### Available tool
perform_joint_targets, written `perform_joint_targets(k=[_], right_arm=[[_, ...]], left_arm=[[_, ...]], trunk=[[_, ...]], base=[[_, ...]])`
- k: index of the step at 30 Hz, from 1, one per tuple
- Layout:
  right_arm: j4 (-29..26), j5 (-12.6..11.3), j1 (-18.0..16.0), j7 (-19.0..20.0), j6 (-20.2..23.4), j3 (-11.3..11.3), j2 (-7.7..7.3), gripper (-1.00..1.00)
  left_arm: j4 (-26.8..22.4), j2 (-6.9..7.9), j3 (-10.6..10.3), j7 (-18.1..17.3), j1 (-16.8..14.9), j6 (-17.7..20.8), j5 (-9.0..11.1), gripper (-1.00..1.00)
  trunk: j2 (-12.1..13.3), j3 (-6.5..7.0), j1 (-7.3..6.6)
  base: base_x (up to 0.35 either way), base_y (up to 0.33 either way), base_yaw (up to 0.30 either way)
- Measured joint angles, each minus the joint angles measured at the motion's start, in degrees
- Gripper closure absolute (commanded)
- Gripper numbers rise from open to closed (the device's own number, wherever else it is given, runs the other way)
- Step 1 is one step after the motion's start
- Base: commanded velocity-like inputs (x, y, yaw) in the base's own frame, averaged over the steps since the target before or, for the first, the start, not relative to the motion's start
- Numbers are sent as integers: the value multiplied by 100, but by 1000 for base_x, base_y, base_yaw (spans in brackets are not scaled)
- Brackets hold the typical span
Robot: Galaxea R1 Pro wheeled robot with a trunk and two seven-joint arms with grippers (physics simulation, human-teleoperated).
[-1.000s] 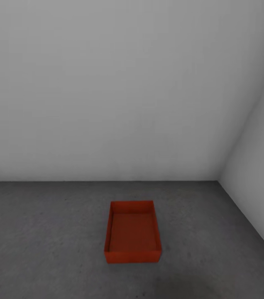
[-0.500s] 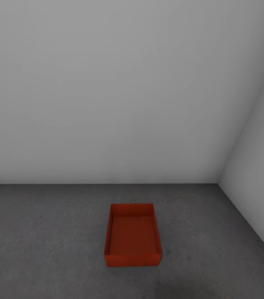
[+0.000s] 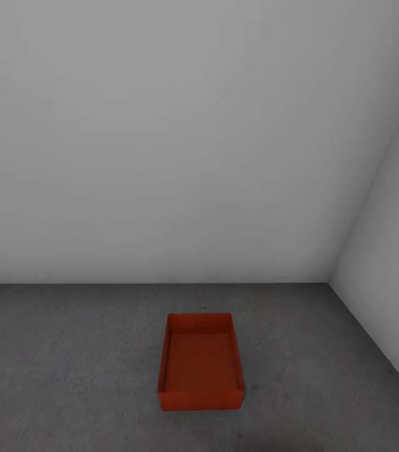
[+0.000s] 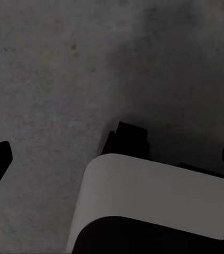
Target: Move the two storage containers from the living room to the garage. In the garage, place one container on the floor and stack the other container on top of it (either order is fine).
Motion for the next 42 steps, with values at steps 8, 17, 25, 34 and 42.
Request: perform_joint_targets(k=[8, 17, 25, 34, 42], right_arm=[[0, 0, 0, 14, 1, -2, -3, -100], [-2, 0, 0, 16, 1, 0, -1, -100], [0, 0, 0, 18, 1, -4, 5, -100], [1, 0, 0, 11, -4, -4, 5, -100], [1, 3, 11, 11, -9, 0, 5, -100]], left_arm=[[0, 13, -1, 0, 0, 0, 3, -100], [0, 17, -1, 4, 1, 0, 3, -100], [6, 22, -1, 8, 2, 1, 3, -100], [8, 22, -1, 12, 0, 1, 3, -100], [8, 27, 2, 17, 0, 1, 7, -100]], trunk=[[321, 216, -176], [682, 458, -373], [1003, 674, -549], [1364, 916, -747], [1685, 1132, -923]], base=[[0, 0, 0], [0, 0, 0], [0, 0, 0], [0, 0, 0], [0, 0, 0]])
